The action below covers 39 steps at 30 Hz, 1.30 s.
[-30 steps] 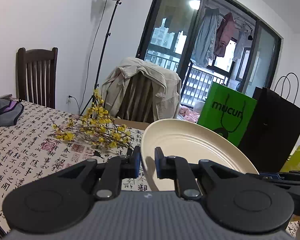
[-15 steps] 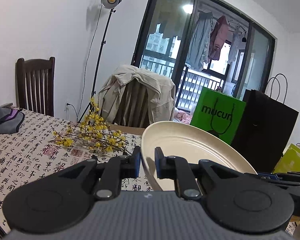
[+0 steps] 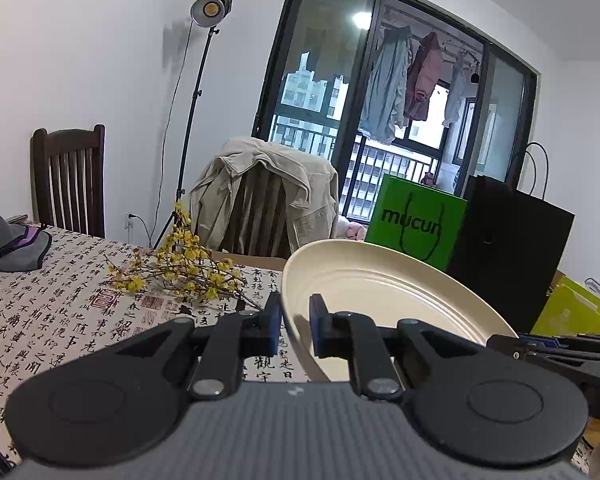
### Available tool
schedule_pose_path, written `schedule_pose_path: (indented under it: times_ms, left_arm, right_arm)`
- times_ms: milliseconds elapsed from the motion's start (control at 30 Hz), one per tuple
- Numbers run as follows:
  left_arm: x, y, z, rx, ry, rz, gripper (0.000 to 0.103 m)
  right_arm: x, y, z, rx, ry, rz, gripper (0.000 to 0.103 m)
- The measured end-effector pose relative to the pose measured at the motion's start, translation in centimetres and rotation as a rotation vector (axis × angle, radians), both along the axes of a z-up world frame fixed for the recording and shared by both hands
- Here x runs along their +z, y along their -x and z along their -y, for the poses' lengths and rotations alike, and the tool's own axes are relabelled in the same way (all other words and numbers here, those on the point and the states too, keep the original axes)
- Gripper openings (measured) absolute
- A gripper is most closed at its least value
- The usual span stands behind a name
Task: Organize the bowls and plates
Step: 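Carry the held cream plate toward the blue bowls with both grippers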
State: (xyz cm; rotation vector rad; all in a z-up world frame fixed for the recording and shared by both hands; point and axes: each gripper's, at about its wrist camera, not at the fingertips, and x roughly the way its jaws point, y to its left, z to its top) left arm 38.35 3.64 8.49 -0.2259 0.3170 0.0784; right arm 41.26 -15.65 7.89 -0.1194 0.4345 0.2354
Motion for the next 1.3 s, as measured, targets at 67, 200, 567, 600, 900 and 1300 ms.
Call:
schedule_pose_path:
  times_ms: [67,200,567,600,900,1300]
  left_arm:
    - [0.0,0.5,0.2,-0.003,-0.001,-0.001,0.015]
    - [0.0,1.6,0.6,-0.009,-0.007,0.001,0.015]
    - [0.0,4.3,1.6,-0.02,-0.018,0.002,0.015]
    - [0.0,4.6,1.7,-0.018,-0.022,0.005,0.015]
    - [0.2,7.1,2.9,-0.02,-0.039,0.021,0.015]
    - [-0.2,10.2,3.8,-0.04,-0.048,0.028,0.015]
  right_arm:
    - [0.0,0.5,0.3,-0.003,-0.004,0.004,0.017]
    - [0.0,1.6,0.7,-0.005,-0.01,0.01,0.017]
    - [0.0,4.9,2.0,-0.014,-0.015,0.042,0.017]
    - [0.0,5.3,2.1,-0.013,-0.017,0.044,0.017]
    - [0.1,8.1,3.7,-0.006,-0.043,0.068,0.017]
    - [-0.4,11.6,4.9,-0.009,-0.049,0.082,0.017]
